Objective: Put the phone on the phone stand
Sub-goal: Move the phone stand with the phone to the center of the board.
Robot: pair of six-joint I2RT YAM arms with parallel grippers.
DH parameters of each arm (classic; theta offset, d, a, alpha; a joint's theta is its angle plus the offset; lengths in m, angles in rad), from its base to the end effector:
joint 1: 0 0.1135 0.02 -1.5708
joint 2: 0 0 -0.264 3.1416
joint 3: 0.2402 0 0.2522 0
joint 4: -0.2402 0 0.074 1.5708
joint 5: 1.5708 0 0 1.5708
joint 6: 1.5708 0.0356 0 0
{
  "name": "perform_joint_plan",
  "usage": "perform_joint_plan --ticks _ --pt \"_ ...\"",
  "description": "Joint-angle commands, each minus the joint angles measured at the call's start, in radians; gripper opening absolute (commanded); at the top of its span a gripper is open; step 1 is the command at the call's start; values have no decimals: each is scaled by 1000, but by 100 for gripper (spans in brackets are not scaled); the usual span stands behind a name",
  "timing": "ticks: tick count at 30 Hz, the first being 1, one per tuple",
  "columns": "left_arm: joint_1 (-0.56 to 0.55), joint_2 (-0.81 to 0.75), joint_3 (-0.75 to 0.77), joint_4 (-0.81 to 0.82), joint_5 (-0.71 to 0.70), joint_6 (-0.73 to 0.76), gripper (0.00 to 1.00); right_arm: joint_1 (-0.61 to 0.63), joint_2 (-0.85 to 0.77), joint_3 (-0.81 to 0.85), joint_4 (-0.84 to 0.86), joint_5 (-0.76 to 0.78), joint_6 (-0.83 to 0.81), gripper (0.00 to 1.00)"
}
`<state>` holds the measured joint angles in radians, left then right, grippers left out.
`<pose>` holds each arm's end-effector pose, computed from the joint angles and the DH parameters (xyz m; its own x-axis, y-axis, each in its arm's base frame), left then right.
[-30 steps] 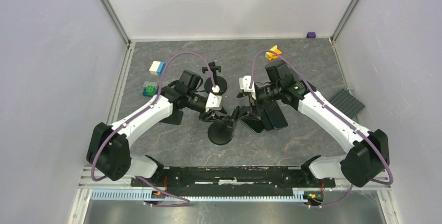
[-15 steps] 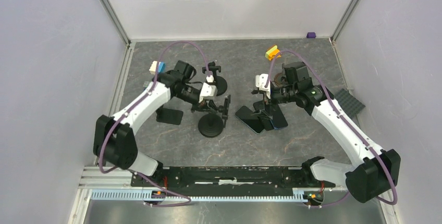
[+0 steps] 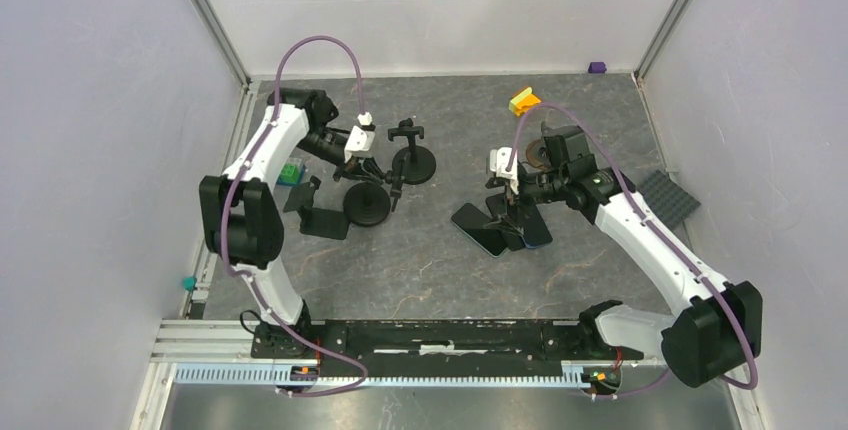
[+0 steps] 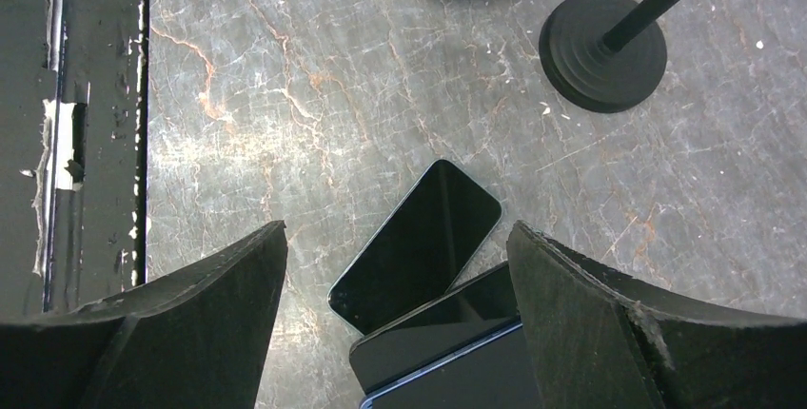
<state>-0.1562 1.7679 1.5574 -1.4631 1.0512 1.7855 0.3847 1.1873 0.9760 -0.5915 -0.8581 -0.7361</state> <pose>0.3057 -0.0794 0.2887 0.1989 0.4598 -0.8655 0.9623 -0.2587 0.0837 0.2132 0.1154 0.2956 -0.0023 -0.4745 -0.8802 -0.9906 0.1218 -0.0631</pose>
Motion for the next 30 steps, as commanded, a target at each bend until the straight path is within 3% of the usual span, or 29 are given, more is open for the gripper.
perform_joint_plan --ticks 1,11,18,23,30 --pt "22 74 122 -182 150 238 2 -4 19 -21 50 -5 27 90" --pt "30 174 202 -182 176 235 2 -6 23 -38 69 17 42 91" --pt "73 207 181 -181 171 197 10 -7 15 -41 85 49 58 94" --pt "111 212 174 -181 184 194 39 -8 15 -43 112 84 89 95" --pt "148 169 225 -182 218 142 88 6 32 -24 251 142 192 95"
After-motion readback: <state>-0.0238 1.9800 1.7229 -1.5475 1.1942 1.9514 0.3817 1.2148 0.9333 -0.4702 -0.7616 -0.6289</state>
